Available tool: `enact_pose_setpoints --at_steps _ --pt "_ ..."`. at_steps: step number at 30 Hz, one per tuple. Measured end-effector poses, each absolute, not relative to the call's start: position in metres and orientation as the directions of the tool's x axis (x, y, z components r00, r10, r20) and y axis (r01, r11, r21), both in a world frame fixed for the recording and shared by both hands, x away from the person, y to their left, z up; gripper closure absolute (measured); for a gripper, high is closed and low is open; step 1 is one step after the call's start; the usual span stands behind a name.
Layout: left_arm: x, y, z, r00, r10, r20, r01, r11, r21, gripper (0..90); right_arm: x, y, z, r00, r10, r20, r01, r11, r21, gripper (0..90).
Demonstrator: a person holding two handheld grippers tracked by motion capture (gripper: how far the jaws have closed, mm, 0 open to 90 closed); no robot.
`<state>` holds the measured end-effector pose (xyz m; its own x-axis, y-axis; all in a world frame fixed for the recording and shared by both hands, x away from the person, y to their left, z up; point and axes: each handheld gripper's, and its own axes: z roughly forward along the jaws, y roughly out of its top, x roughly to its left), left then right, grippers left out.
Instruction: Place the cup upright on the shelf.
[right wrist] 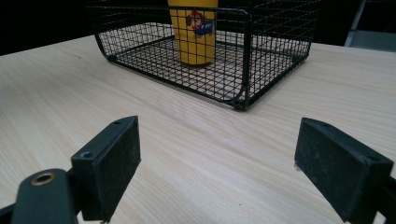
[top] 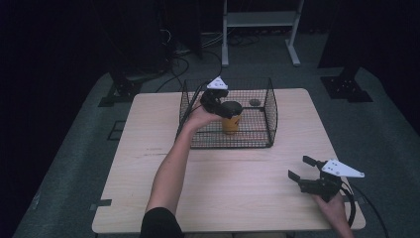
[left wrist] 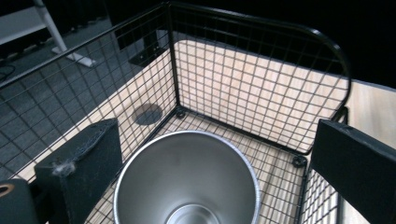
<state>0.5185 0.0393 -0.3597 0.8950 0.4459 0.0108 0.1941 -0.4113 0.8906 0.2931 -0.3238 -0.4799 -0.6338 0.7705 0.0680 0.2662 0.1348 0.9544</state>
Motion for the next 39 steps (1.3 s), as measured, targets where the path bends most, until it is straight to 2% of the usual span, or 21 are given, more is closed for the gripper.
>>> enact_pose_setpoints --at_steps 30,39 --pt "0.464 0.068 -0.343 0.911 0.410 0.029 0.120 -0.334 0.935 1.6 0.293 -0.323 -0.480 -0.622 0.780 0.059 0.271 0.144 0.952 13.3" --pt "0.449 0.077 -0.348 0.913 0.408 0.014 0.126 -0.314 0.941 1.6 0.293 -0.323 -0.480 -0.620 0.782 0.059 0.272 0.144 0.951 13.3"
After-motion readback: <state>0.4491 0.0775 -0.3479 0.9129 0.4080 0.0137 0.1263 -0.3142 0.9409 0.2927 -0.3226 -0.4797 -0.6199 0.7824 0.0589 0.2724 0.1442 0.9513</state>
